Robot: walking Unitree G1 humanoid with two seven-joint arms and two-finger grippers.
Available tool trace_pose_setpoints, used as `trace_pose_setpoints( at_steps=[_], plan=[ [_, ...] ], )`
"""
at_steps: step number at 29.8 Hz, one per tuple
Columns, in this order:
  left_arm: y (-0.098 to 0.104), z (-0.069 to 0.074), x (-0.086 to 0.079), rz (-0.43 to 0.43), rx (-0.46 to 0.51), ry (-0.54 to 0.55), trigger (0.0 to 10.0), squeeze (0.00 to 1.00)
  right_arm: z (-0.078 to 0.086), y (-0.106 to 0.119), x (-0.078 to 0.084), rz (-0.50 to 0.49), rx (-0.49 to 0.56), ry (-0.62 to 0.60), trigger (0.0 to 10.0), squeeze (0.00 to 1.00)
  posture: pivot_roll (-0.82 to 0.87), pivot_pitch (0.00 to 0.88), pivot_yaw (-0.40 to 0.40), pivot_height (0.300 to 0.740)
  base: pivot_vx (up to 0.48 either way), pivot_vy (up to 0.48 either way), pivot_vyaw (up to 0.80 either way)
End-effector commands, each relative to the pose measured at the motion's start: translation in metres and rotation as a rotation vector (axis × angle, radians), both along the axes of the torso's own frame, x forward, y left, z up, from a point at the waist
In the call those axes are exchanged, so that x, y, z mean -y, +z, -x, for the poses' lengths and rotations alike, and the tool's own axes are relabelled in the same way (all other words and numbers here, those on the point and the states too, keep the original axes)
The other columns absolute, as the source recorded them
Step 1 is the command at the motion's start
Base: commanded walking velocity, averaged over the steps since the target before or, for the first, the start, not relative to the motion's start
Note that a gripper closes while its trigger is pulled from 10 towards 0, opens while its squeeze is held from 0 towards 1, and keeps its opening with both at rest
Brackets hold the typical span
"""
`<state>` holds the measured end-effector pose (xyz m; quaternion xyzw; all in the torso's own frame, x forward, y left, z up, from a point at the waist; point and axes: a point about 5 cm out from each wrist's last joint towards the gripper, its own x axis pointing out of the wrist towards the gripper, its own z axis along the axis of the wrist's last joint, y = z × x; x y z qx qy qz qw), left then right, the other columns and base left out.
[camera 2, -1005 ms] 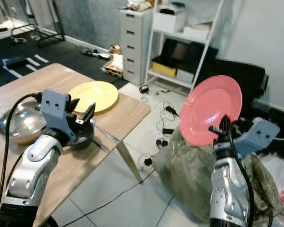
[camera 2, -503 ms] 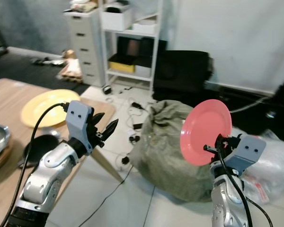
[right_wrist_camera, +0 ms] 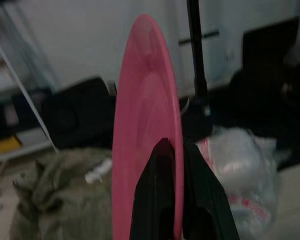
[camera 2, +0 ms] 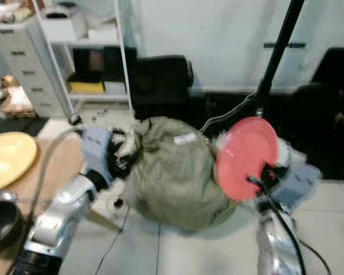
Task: Setting the table
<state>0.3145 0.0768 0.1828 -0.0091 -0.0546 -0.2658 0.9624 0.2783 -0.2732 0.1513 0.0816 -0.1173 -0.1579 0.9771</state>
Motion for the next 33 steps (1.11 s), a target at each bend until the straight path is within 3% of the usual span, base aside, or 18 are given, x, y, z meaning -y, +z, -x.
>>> trace_pose_setpoints(
  at_steps=[1,24,30,31,33],
  plan=[
    [-0.0085,0.0001,-0.0056,-0.009,-0.031,0.022,10.0,0.0,0.0027,-0.0069,-0.0042,-0.009,-0.017,0.011,10.0,0.0,-0.16,0.0,0.139,0.74,0.0,0.0,-0.8],
    [-0.009,-0.0056,-0.0081,0.031,-0.049,0.073,10.0,0.0,0.0048,-0.0079,-0.0031,-0.009,-0.018,0.002,10.0,0.0,-0.17,0.0,0.143,0.74,0.0,0.0,-0.8],
    [-0.0092,-0.0088,-0.0116,-0.014,-0.021,0.097,10.0,0.0,0.0049,-0.0078,-0.0037,-0.01,-0.017,0.003,10.0,0.0,-0.17,0.0,0.143,0.74,0.0,0.0,-0.8],
    [-0.0086,-0.0092,-0.01,-0.007,-0.009,0.082,10.0,0.17,0.0038,-0.0078,-0.0079,-0.004,-0.016,0.019,10.0,0.0,-0.17,0.0,0.144,0.74,0.48,0.0,0.0],
    [-0.0083,-0.0093,-0.0091,-0.004,-0.007,0.076,10.0,0.17,0.0035,-0.0079,-0.0096,-0.004,-0.015,0.026,10.0,0.0,-0.17,0.0,0.144,0.74,0.48,0.0,0.0]
  ],
)
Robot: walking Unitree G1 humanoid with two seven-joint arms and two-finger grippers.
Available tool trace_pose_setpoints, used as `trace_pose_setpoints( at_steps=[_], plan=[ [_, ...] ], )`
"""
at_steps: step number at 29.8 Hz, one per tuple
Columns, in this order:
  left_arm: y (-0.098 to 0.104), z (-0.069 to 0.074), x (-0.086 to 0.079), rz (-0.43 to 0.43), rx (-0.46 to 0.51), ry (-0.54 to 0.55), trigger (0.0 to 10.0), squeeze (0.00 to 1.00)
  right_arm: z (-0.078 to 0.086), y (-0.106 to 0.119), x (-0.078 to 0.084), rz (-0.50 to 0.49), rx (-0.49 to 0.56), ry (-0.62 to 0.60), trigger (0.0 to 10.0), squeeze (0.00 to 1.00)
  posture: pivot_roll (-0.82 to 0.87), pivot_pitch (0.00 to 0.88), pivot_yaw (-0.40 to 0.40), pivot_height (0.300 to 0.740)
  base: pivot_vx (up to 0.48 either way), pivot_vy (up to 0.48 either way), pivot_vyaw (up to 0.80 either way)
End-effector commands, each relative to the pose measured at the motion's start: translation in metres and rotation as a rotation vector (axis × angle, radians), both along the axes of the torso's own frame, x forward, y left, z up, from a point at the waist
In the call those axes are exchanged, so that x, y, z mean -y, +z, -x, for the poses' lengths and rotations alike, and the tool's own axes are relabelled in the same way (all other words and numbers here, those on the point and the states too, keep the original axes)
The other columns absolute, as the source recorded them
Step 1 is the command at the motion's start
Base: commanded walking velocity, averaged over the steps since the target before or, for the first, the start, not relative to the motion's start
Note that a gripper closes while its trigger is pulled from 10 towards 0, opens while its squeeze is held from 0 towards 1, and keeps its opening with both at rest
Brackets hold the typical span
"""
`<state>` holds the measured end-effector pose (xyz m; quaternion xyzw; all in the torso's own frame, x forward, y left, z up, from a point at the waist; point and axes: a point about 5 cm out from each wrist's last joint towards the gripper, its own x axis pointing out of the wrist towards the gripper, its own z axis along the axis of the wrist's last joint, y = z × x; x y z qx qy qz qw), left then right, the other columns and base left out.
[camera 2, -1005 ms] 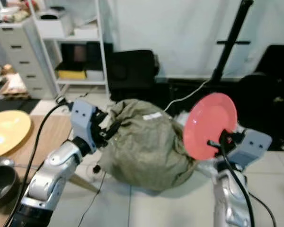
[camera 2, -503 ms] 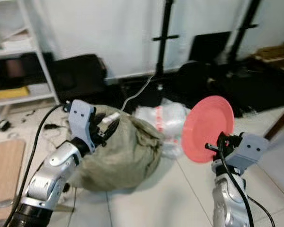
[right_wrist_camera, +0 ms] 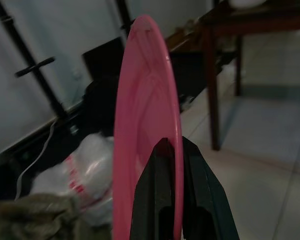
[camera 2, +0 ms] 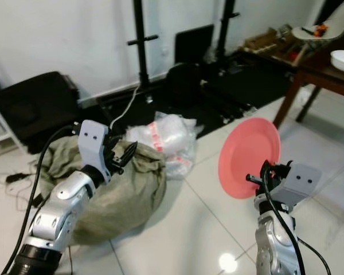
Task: Setting the table
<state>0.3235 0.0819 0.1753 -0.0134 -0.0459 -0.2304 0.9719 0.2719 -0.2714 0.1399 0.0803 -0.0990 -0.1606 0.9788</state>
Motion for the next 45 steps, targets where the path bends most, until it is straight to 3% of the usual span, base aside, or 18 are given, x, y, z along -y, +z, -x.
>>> trace_pose_setpoints(
  at_steps=[1,45],
  plan=[
    [-0.001,0.0,-0.004,-0.012,0.014,0.003,10.0,0.17,-0.003,0.003,-0.008,-0.001,0.022,0.028,10.0,0.0,-0.17,0.0,0.144,0.74,0.48,0.0,0.0],
    [0.001,0.0,0.008,-0.007,0.042,-0.084,10.0,0.14,-0.004,0.001,-0.005,-0.001,0.012,0.026,10.0,0.0,-0.18,0.0,0.147,0.74,0.48,0.0,-0.72]
  ],
)
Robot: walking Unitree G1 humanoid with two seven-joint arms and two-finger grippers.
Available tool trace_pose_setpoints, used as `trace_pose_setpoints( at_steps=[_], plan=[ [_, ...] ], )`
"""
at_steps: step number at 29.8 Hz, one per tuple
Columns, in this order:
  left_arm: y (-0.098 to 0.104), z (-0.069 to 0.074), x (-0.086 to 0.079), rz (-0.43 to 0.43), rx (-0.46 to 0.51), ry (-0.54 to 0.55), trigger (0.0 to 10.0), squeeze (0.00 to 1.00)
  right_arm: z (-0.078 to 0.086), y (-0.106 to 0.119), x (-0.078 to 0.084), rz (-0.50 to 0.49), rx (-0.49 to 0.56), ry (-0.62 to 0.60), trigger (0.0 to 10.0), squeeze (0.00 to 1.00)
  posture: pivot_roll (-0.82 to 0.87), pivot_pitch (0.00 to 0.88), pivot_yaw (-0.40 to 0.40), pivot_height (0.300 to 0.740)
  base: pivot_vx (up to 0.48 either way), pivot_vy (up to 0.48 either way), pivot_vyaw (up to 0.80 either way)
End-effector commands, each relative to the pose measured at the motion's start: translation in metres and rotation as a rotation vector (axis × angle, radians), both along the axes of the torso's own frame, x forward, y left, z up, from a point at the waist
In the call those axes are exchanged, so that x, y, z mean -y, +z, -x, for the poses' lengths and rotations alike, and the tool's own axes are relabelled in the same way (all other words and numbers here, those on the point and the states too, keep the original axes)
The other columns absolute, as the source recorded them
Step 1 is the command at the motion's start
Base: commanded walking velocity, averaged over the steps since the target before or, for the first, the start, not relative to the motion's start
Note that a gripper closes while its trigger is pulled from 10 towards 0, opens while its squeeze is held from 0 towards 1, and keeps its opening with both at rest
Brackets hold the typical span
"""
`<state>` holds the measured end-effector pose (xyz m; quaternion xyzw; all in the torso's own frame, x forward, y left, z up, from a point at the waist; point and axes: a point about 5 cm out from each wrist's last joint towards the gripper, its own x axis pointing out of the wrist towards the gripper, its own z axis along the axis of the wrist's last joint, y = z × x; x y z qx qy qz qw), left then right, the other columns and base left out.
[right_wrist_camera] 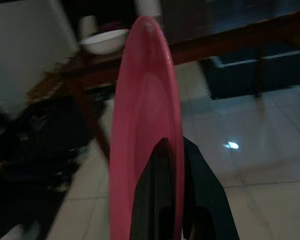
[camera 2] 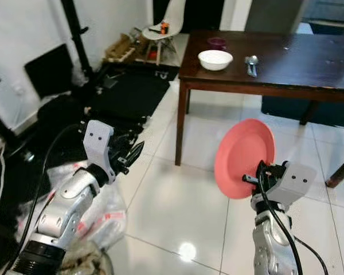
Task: Setting the table
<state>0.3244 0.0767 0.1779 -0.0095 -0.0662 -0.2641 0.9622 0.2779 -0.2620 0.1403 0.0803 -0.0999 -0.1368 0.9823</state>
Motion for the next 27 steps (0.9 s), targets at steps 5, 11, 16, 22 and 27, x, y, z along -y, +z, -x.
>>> trace_pose_setpoints(
  at_steps=[5,11,16,22,27],
  plan=[
    [-0.0013,0.0009,0.0033,-0.006,0.0,-0.017,10.0,0.14,0.0021,0.0004,0.0044,-0.005,0.007,-0.021,10.0,0.0,-0.18,0.0,0.147,0.74,0.48,0.0,-0.74],
    [-0.0014,0.0007,0.0039,-0.006,0.001,-0.019,10.0,0.14,0.0017,0.0002,0.0045,-0.002,0.008,-0.022,10.0,0.0,-0.18,0.0,0.148,0.74,0.48,0.0,-0.75],
    [-0.0005,0.0003,0.0047,-0.004,0.003,-0.021,10.0,0.14,0.0015,0.0007,0.0049,-0.001,0.009,-0.023,10.0,0.0,-0.18,0.0,0.15,0.74,0.48,0.0,-0.76],
    [-0.0005,0.0005,0.0051,-0.003,0.004,-0.021,10.0,0.14,0.0028,0.0035,0.0035,0.005,0.019,-0.018,10.0,0.0,-0.19,0.0,0.15,0.74,0.48,0.0,-0.72],
    [-0.0006,0.0006,0.0056,-0.002,0.002,-0.024,10.0,0.14,0.0038,0.0043,0.0047,0.009,0.023,-0.024,10.0,0.0,-0.19,0.0,0.152,0.74,0.48,0.0,-0.64]
  ],
)
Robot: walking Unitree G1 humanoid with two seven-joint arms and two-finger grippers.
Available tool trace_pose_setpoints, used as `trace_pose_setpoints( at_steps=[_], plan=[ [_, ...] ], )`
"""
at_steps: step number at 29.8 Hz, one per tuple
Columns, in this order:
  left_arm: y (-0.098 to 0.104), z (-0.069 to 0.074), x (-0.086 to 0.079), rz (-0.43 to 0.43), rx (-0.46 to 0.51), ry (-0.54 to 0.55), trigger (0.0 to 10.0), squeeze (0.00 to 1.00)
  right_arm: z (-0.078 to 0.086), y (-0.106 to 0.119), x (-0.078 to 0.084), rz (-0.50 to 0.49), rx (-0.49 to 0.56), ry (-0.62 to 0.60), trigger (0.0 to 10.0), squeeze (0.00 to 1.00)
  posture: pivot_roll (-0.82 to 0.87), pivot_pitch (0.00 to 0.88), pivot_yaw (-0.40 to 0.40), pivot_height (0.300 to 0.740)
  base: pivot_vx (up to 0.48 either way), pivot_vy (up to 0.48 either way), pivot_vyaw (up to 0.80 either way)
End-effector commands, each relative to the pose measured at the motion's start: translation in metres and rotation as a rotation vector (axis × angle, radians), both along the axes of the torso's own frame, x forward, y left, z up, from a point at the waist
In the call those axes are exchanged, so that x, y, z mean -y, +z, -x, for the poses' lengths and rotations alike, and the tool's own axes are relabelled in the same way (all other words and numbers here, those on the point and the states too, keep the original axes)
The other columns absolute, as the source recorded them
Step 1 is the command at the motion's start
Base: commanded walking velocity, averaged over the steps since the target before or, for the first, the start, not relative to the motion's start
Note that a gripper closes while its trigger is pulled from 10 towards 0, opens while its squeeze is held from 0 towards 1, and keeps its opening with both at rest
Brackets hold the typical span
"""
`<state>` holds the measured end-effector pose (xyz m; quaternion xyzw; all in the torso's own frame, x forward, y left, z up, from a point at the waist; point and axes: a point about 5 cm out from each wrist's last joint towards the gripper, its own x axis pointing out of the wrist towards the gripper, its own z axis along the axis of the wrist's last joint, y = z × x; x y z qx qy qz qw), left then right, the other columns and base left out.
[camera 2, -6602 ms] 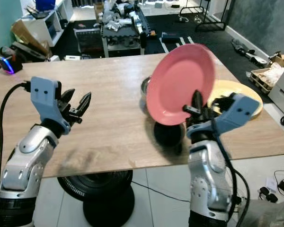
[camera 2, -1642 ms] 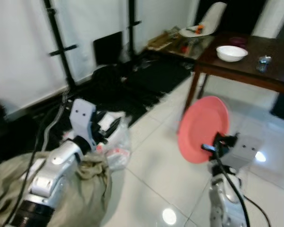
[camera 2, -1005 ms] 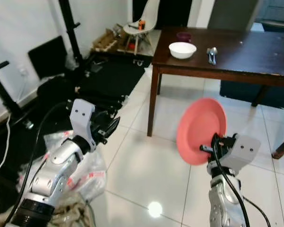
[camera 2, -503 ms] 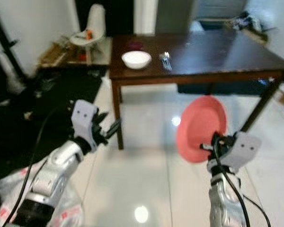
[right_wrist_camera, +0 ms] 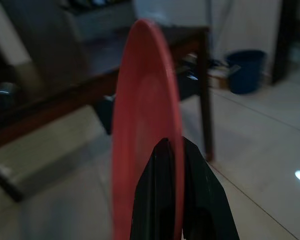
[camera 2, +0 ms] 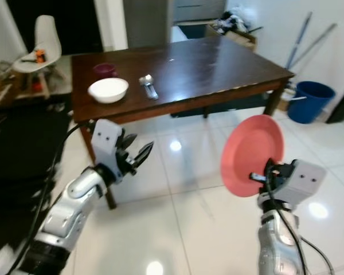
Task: Setting the table
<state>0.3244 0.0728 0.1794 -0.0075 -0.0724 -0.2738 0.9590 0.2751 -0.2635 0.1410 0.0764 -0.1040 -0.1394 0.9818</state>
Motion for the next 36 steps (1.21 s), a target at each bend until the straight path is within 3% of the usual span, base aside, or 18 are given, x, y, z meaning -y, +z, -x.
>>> trace_pose_setpoints(
  at_steps=[1,12,22,27,31,33,36],
  plan=[
    [-0.002,0.001,0.002,0.0,-0.011,-0.005,10.0,0.15,0.002,0.004,0.004,0.001,0.018,-0.019,10.0,0.0,-0.19,0.0,0.153,0.74,0.48,0.0,-0.41],
    [0.0,0.0,0.005,0.002,-0.005,-0.016,10.0,0.14,0.003,0.011,0.005,0.008,0.044,-0.033,10.0,0.0,-0.19,0.0,0.161,0.74,0.48,0.0,-0.04],
    [0.001,0.002,0.004,0.019,-0.013,0.022,10.0,0.14,-0.001,0.043,-0.004,0.026,0.162,0.012,10.0,0.0,-0.19,0.0,0.168,0.74,0.48,0.0,0.0],
    [0.003,0.0,-0.008,0.053,-0.016,0.146,10.0,0.14,-0.007,0.084,-0.022,0.072,0.278,0.125,10.0,0.0,-0.18,0.0,0.167,0.74,0.48,0.0,0.0],
    [0.004,0.001,-0.013,0.052,-0.012,0.183,10.0,0.13,-0.01,0.093,-0.032,0.081,0.3,0.196,10.0,0.0,-0.17,0.0,0.16,0.74,0.48,0.0,0.0],
    [0.003,0.003,-0.02,0.055,-0.018,0.234,10.0,0.13,-0.015,0.098,-0.047,0.09,0.302,0.285,10.0,0.0,-0.16,0.0,0.15,0.74,0.48,0.0,0.0],
    [0.001,0.005,-0.024,0.053,-0.022,0.261,10.0,0.13,-0.018,0.097,-0.056,0.085,0.293,0.333,10.0,0.0,-0.14,0.0,0.141,0.74,0.48,0.0,0.0]
  ],
)
